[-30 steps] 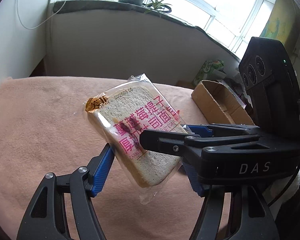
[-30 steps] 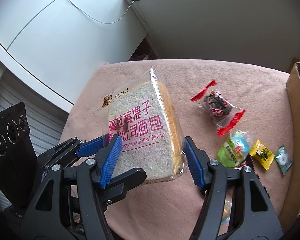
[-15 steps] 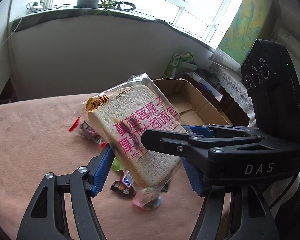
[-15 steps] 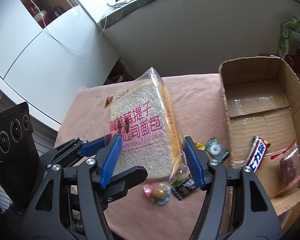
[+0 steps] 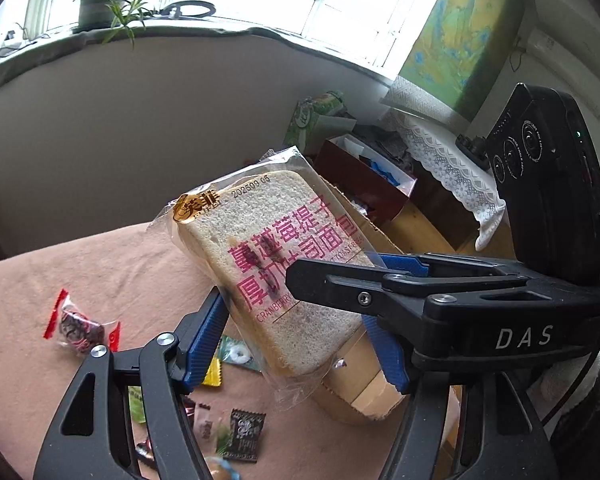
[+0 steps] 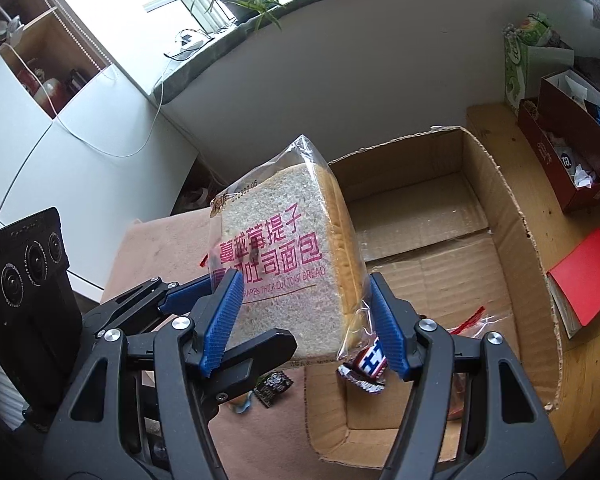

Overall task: Organize snacks
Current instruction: 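Lift the bread loaf with both tools, lower it into the box, open both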

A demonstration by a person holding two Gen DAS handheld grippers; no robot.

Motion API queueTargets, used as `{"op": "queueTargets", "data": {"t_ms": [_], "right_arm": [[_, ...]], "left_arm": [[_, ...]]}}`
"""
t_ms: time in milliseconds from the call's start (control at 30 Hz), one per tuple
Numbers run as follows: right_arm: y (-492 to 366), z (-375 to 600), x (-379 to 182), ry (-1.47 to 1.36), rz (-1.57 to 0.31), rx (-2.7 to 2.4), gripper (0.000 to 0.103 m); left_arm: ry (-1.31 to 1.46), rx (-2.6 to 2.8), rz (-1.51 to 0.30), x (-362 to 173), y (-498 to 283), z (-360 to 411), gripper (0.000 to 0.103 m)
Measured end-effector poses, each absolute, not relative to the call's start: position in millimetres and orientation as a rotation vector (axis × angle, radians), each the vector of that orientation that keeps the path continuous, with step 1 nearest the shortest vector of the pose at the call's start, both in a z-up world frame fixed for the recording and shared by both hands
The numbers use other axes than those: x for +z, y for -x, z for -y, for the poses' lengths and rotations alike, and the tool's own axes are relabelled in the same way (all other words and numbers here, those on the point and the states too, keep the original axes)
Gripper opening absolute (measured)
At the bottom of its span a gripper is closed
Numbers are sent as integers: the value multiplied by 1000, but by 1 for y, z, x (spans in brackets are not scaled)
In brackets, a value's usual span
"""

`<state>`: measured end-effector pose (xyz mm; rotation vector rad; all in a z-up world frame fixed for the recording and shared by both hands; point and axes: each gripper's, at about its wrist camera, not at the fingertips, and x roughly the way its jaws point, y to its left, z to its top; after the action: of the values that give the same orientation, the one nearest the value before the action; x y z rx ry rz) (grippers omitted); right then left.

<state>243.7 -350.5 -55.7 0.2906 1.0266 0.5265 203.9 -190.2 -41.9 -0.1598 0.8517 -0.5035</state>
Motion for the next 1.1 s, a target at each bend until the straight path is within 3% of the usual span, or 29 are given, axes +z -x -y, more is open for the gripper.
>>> {"op": "queueTargets", "data": {"t_ms": [500,567,1100], "right_arm": [[-274,396,-81,-269,-1057,422,66],[-276,400,-83,-262,-1056,387,71],[-223,400,-47,-263,-937,331,75]], "left_arm": [[135,-509,-915,-63,-238,232,67],[124,-497,-925,-64,-243,236,67],[109,-446,-865,-42,-196,182,67]]}}
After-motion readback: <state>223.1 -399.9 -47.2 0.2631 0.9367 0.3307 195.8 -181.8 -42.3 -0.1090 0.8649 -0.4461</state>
